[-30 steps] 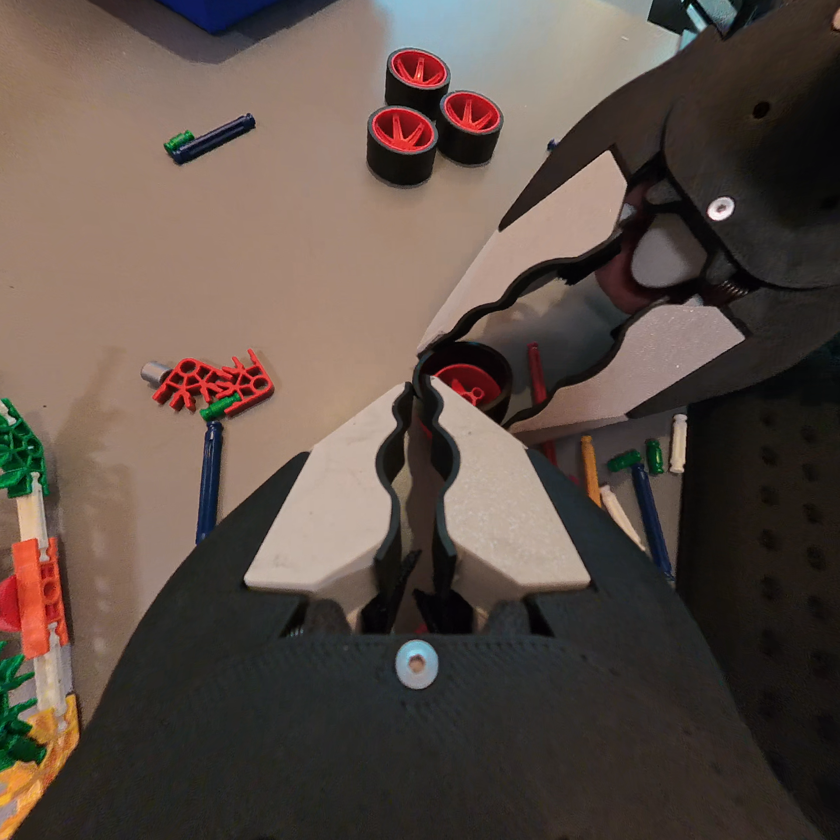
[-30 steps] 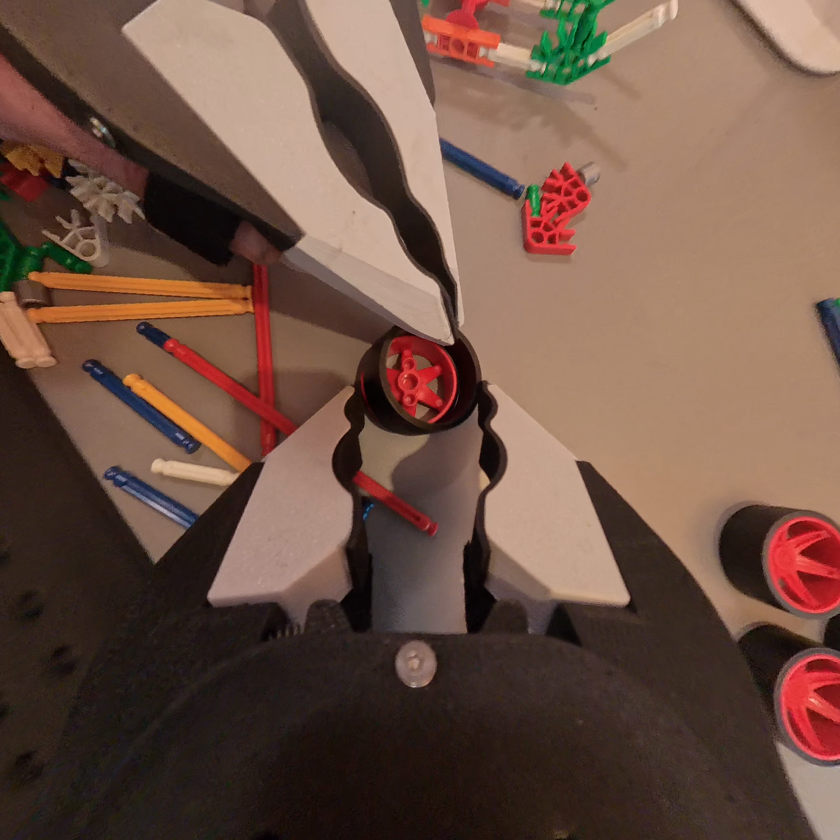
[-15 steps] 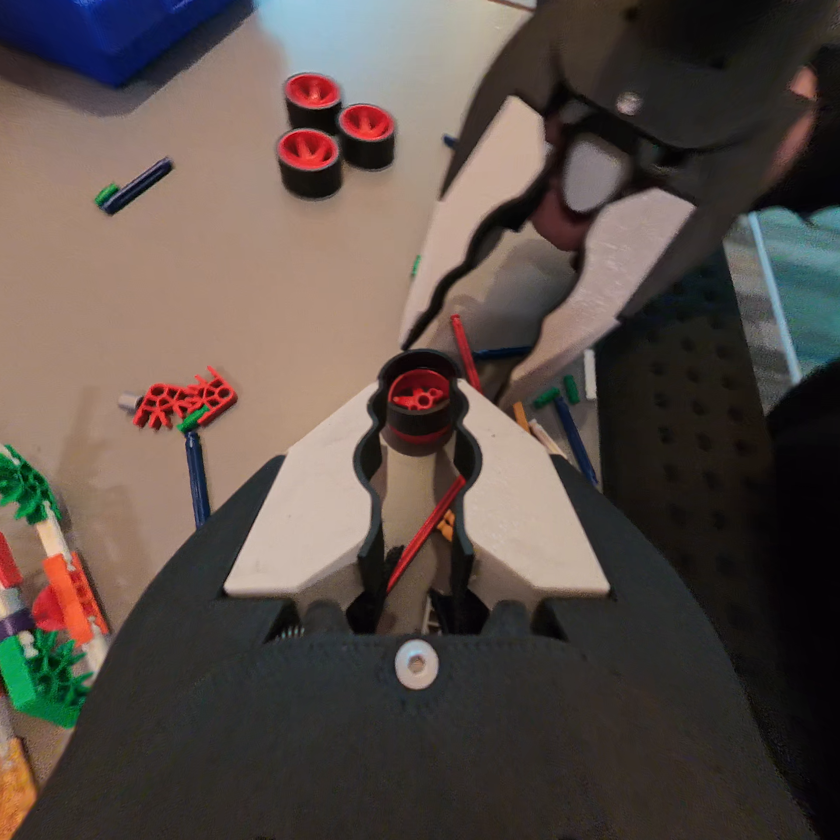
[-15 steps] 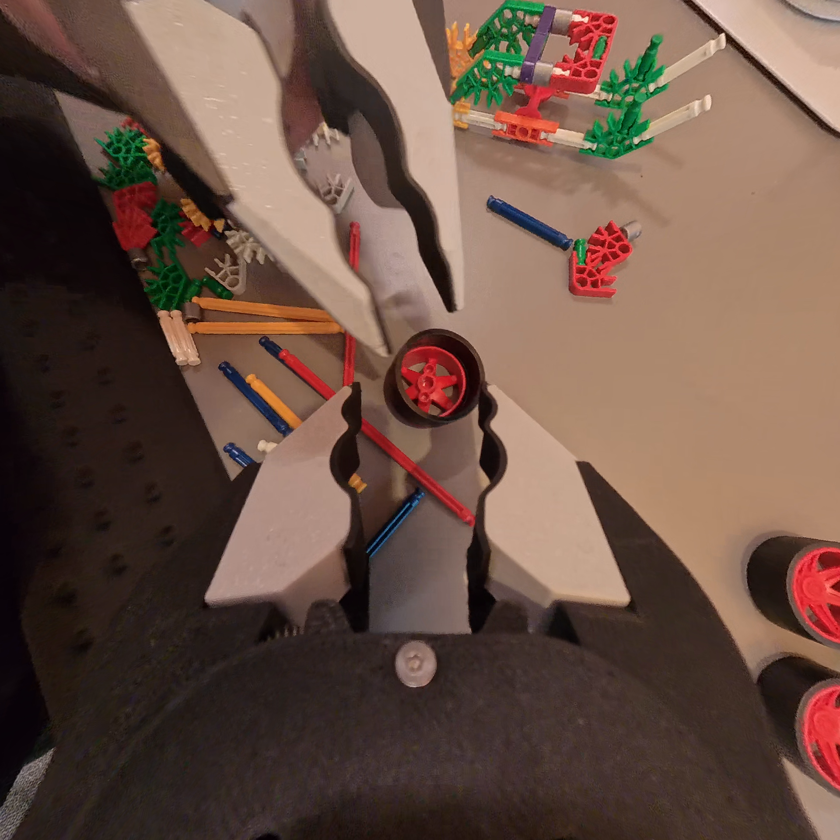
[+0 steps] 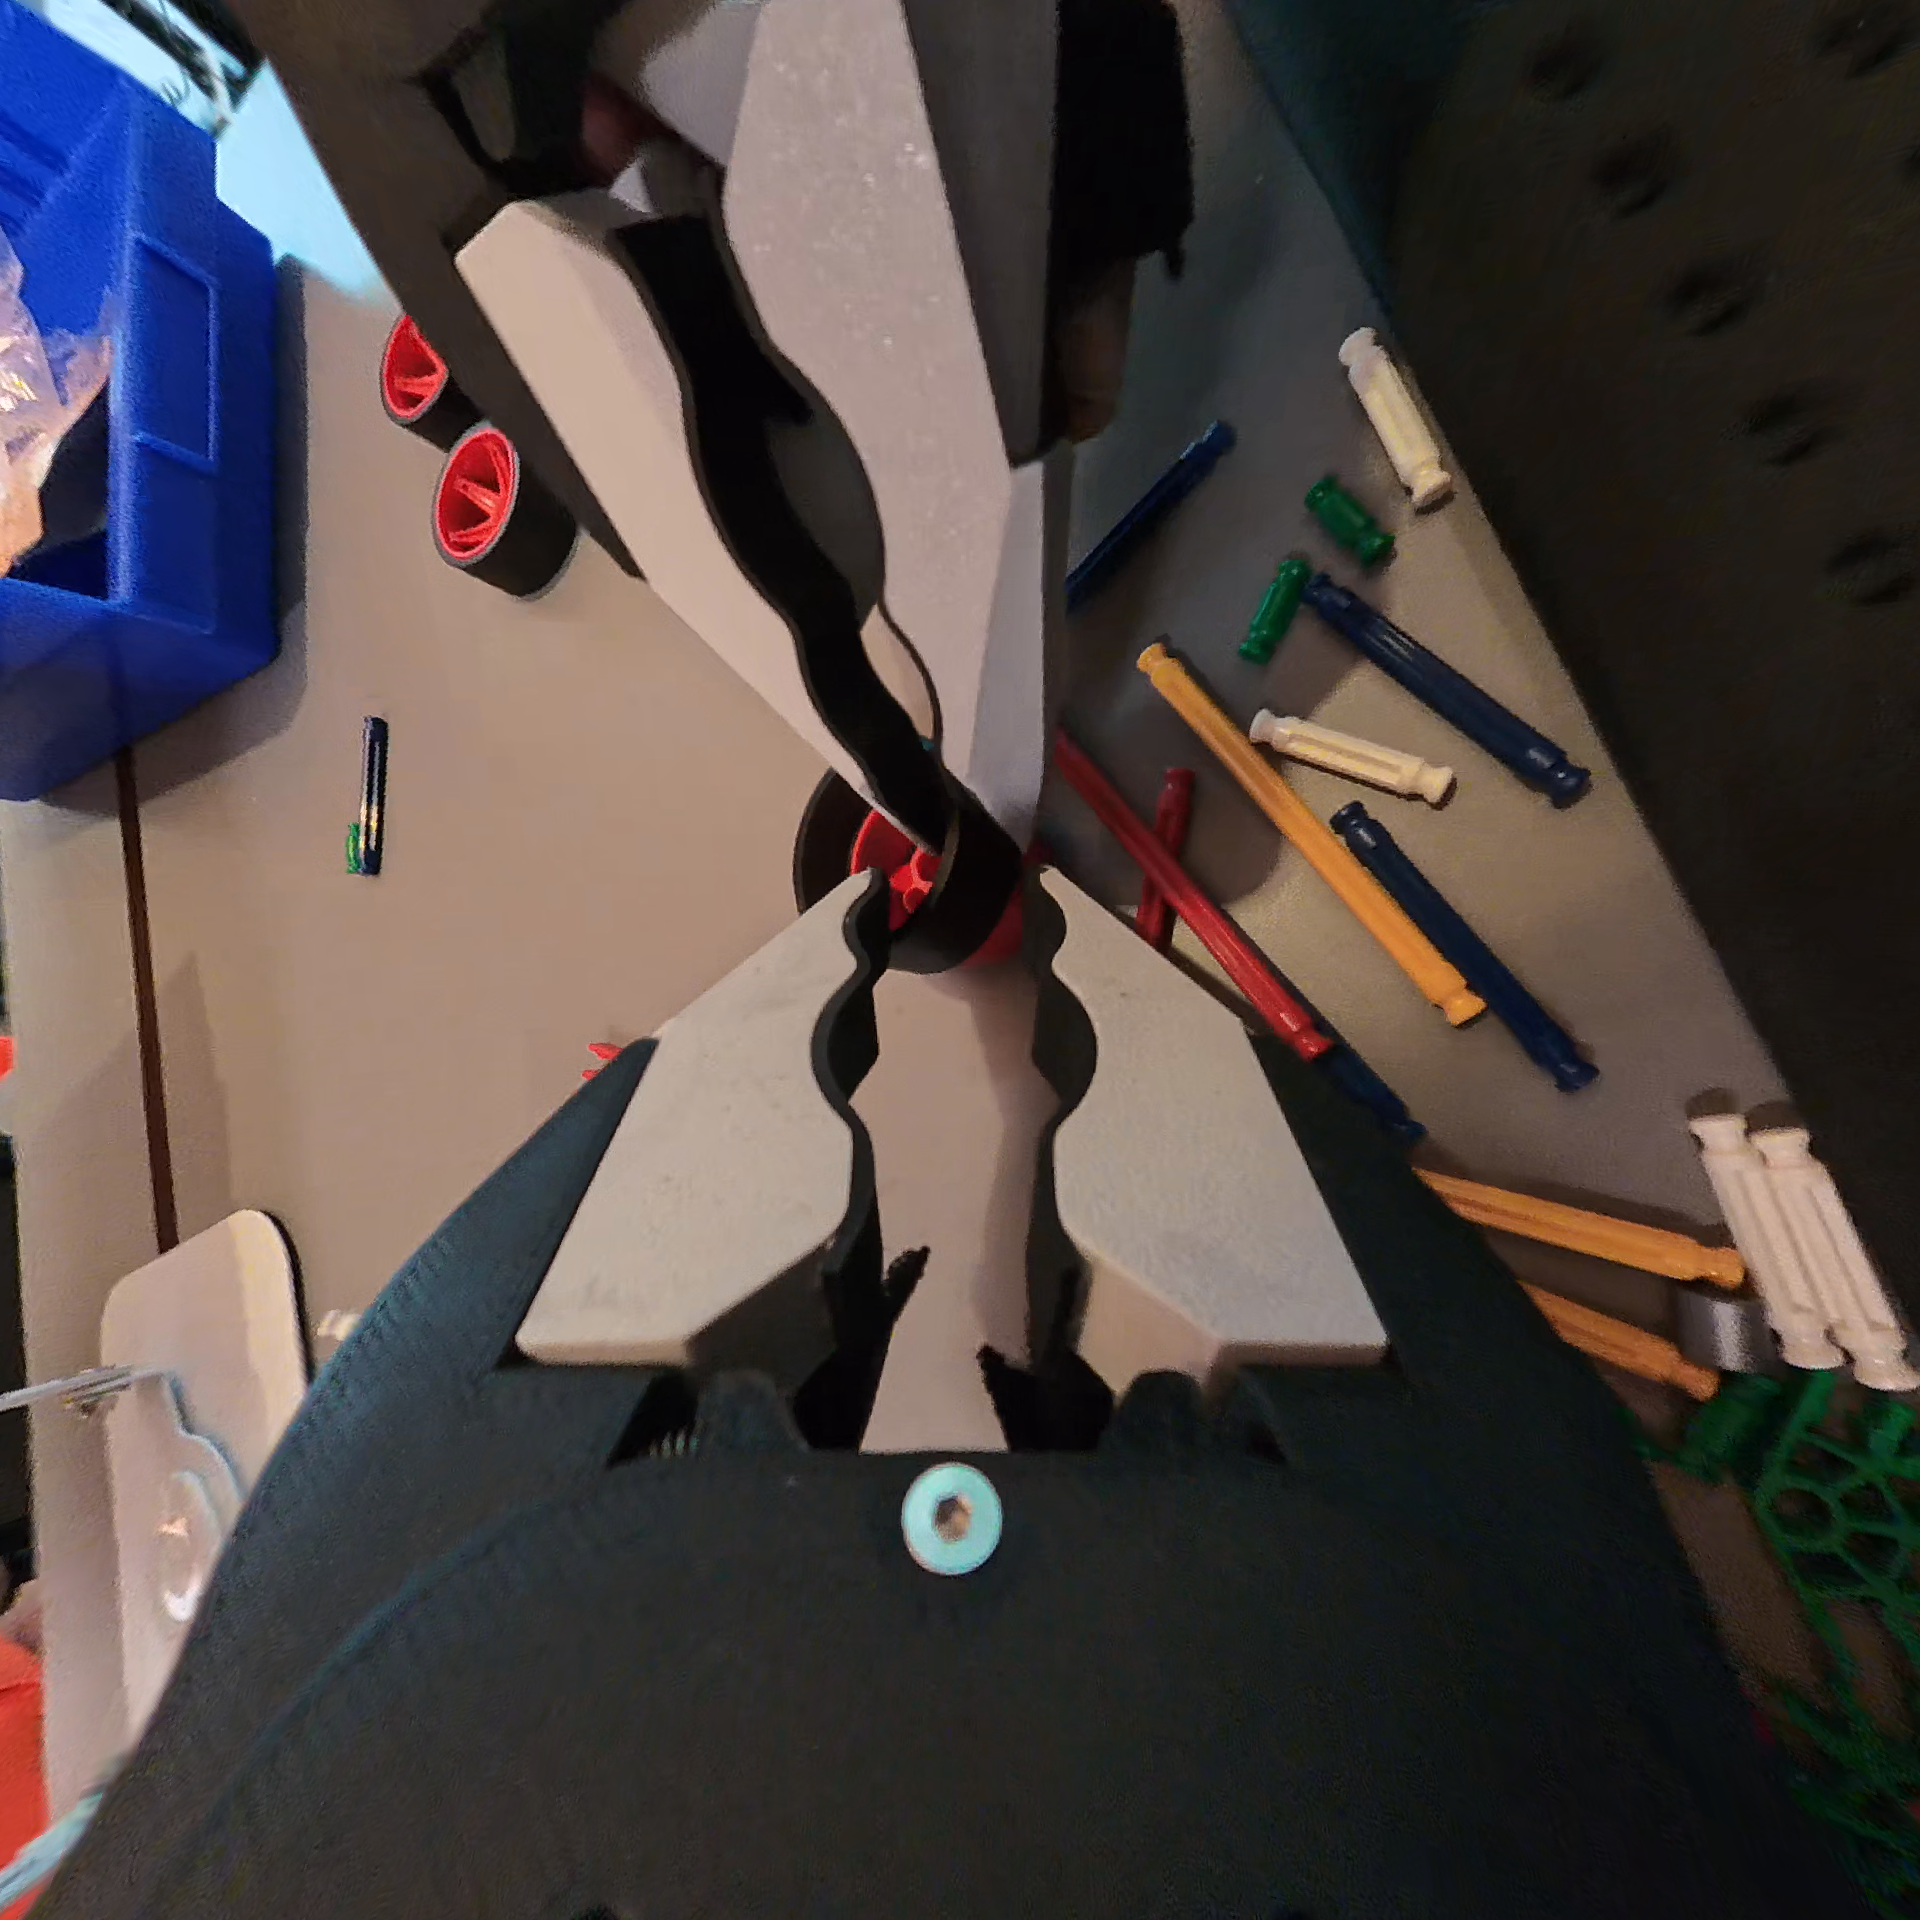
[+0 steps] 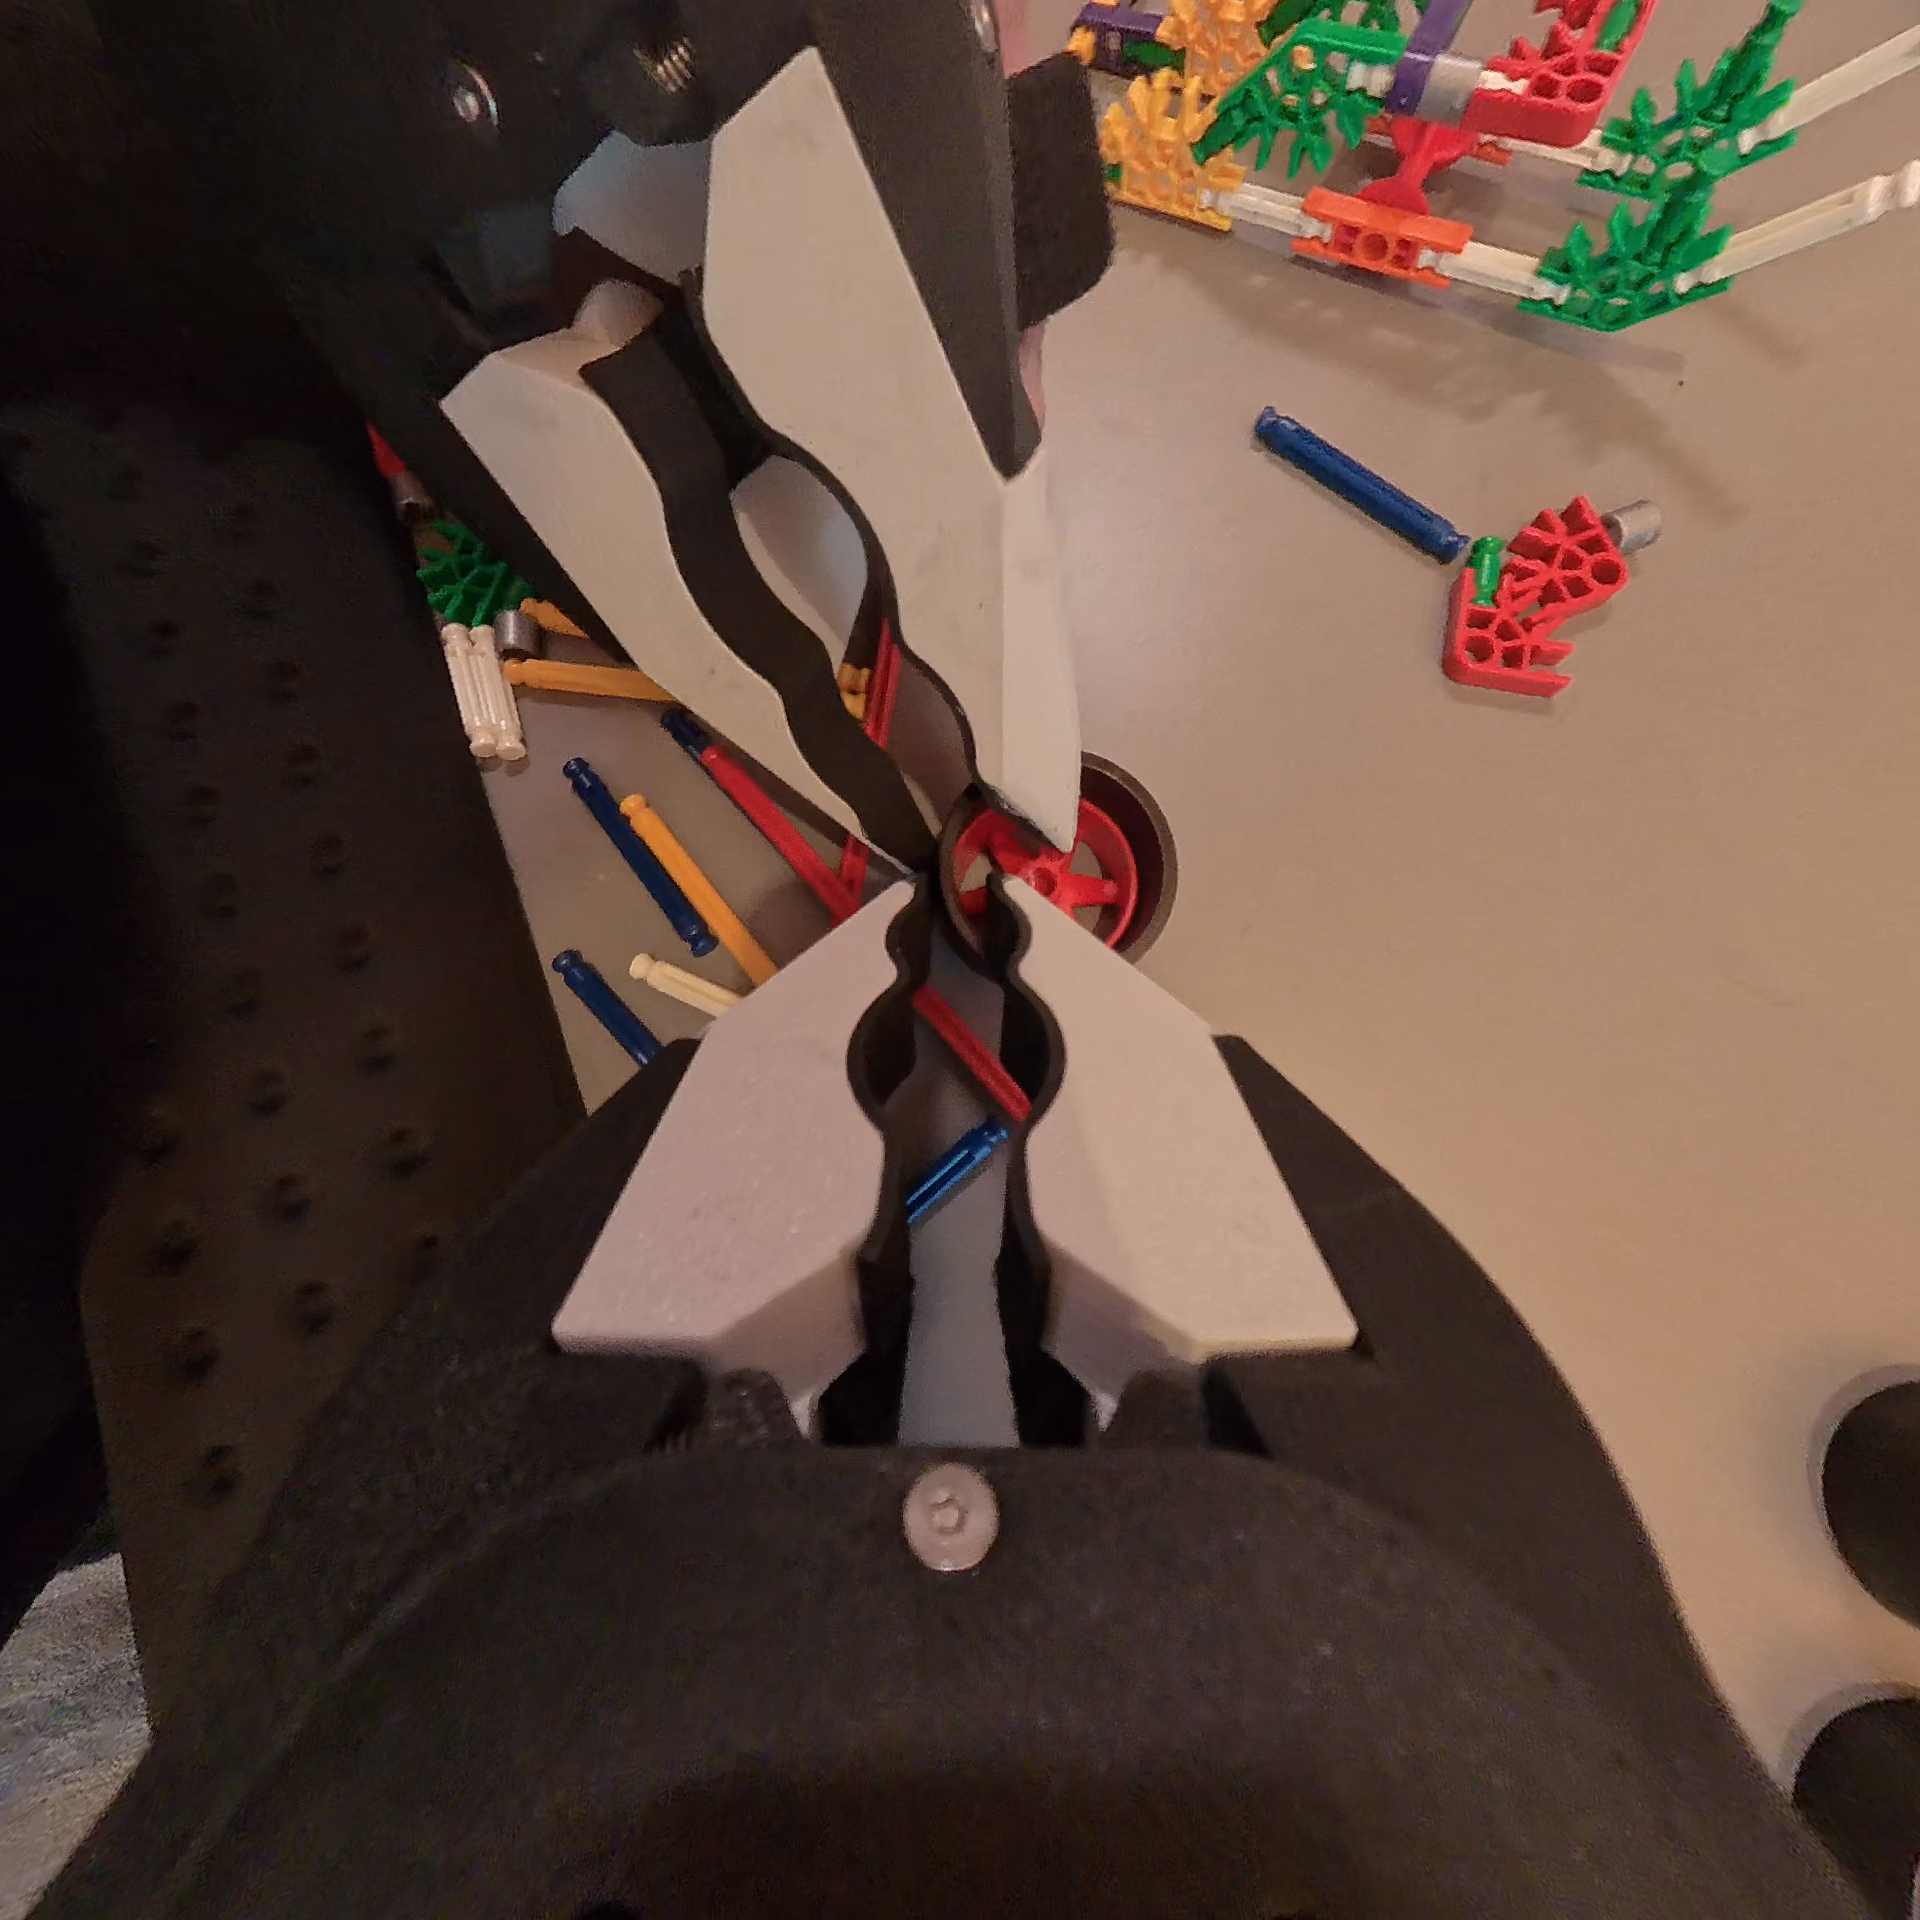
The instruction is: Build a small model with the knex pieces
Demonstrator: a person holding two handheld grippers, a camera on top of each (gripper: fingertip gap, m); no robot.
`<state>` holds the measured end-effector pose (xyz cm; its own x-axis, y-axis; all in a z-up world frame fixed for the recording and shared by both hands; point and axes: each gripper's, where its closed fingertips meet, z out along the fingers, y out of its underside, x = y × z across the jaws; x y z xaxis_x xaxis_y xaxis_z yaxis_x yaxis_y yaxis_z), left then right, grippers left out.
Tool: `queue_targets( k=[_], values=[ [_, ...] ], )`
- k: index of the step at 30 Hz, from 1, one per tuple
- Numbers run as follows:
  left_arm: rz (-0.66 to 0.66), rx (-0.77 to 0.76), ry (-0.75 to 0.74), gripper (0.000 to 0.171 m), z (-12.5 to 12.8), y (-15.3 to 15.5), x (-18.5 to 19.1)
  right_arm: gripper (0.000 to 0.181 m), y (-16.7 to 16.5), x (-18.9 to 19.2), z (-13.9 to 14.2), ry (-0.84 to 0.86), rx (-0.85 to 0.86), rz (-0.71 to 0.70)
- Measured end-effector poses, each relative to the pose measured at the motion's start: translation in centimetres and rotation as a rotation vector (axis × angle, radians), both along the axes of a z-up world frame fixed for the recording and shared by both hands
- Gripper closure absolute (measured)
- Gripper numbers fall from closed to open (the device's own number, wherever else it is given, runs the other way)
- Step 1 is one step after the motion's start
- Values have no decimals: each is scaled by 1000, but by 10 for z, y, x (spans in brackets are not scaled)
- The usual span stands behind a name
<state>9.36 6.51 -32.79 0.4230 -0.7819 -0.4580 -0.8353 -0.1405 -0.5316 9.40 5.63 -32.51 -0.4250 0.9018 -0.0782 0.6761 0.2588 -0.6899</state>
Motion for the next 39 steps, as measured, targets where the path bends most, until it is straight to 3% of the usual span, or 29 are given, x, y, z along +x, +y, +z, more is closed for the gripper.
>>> queue_targets(
  k=[8, 14, 21, 23, 26, 28, 32, 35, 36, 38, 39],
  values=[
    [-33, 27, 16, 152, -1, 0, 2, 181, -7, 2, 1, 16, -37, 52],
    [-45, 40, 21, 156, -8, 0, 5, 181, -6, 4, -4, -12, 29, 84],
    [-29, -16, 13, 156, -9, 8, 2, 180, 3, 1, -5, 9, -49, 5],
    [-19, -27, 24, 156, -9, 10, 3, 163, 3, 4, 1, -17, -33, 0],
    [24, -70, 31, 161, -13, 13, -2, 164, 10, 6, 31, 63, -64, -43],
    [27, -79, -16, 150, -9, 10, 1, 164, 22, 6, 38, 95, -55, -96],
    [55, -100, -103, 137, 0, 9, 0, 166, 29, 4, 23, 49, -11, -120],
    [105, -99, -208, 139, 15, 14, -7, 163, 38, 1, 28, 64, -53, -183],
    [131, -95, -213, 137, 17, 17, -12, 160, 43, 0, 30, 68, -58, -205],
    [134, -106, -209, 136, 15, 19, -13, 133, 50, -4, 30, 53, -110, -249],
    [131, -105, -206, 137, 13, 22, -12, 128, 54, -5, 27, 28, -132, -269]
  ],
)
